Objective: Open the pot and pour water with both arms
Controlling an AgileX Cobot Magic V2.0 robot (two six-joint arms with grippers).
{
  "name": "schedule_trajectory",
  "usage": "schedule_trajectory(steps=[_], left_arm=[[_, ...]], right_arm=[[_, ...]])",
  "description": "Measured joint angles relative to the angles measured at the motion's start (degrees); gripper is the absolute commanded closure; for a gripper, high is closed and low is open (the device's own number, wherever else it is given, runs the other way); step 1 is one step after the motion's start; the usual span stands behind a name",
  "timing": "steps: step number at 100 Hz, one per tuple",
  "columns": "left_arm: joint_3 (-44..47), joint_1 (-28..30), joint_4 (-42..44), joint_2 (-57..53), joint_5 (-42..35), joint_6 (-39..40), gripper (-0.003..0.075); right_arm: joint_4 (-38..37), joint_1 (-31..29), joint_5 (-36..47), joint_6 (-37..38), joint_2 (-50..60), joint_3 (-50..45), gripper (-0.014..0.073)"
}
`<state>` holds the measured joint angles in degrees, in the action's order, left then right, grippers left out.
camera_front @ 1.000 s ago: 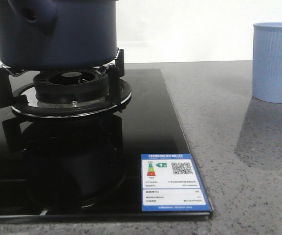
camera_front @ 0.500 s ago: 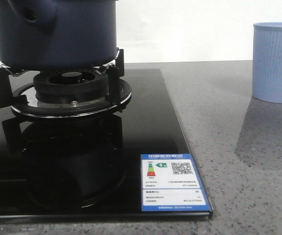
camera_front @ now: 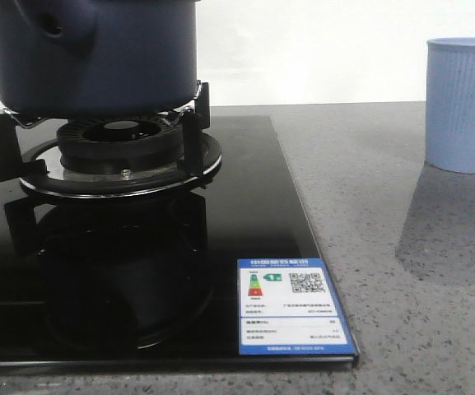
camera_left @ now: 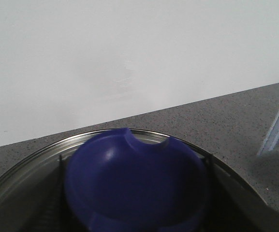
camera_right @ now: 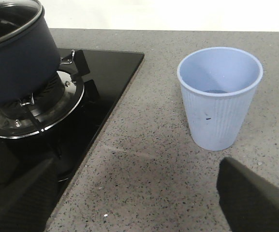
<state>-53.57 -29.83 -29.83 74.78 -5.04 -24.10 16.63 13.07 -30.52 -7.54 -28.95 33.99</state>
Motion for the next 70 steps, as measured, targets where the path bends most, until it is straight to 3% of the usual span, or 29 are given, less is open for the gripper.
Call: schedule_trajectory(steps=[42,70], left_arm=[[0.0,2.2,2.0,-10.8,2.3,0.0,0.0348],[0.0,9.0,2.8,-18.9,6.5,0.0,0.0348]], right_arm=[[0.0,0.0,-1.1,0.0,0.0,-0.1,-0.0010],[0.0,0.0,10.0,0.0,0.0,-8.5,-0.0003]])
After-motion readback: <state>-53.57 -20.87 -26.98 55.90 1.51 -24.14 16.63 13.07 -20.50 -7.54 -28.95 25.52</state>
